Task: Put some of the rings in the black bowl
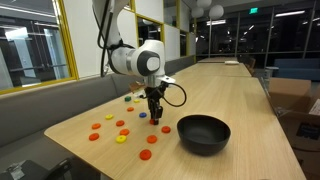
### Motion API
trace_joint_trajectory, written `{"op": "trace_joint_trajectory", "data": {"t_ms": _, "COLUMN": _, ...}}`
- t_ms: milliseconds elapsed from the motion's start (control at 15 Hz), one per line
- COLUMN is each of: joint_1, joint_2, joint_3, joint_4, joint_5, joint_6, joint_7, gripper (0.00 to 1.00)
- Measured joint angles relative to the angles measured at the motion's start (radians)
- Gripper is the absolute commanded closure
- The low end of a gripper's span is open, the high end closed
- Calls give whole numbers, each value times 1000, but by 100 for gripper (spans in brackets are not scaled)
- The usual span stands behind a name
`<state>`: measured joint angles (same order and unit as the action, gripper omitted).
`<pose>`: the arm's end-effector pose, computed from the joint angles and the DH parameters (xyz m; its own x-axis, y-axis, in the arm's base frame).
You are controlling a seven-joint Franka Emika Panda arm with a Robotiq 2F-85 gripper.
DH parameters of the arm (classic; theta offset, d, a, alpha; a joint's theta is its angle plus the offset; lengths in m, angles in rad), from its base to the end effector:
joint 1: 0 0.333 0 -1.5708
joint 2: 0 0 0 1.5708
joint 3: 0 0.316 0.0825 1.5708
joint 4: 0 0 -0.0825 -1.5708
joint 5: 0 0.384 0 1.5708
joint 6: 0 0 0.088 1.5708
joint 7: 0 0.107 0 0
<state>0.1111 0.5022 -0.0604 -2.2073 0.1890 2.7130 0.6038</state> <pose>0.5479 0.0199 0.1498 0.7537 -0.6567 -0.0265 -0.6572 -0.7525 -0.0427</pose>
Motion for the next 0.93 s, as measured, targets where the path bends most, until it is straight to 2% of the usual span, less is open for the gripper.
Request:
{"op": "trace_joint_trajectory", "data": {"t_ms": 333, "joint_1": 30, "joint_2": -68, "joint_3": -97, "joint_4": -44, "joint_5": -23, "joint_6": 8, "joint_7": 63, "gripper": 83}}
{"op": "trace_joint_trajectory", "data": {"t_ms": 533, "joint_1": 41, "joint_2": -148, "joint_3": -166, "joint_4": -106, "joint_5": -81, "joint_6": 29, "joint_7": 143, "gripper": 83}}
{"op": "trace_joint_trajectory", "data": {"t_ms": 733, "joint_1": 61, "joint_2": -221, "joint_3": -232, "joint_4": -169, "joint_5": -195, "joint_6": 42, "joint_7": 278, "gripper": 83}}
{"op": "trace_joint_trajectory", "data": {"t_ms": 933, "joint_1": 121, "joint_2": -273, "joint_3": -329, "joint_4": -221, "joint_5": -373, "joint_6": 42, "joint_7": 496, "gripper": 83}}
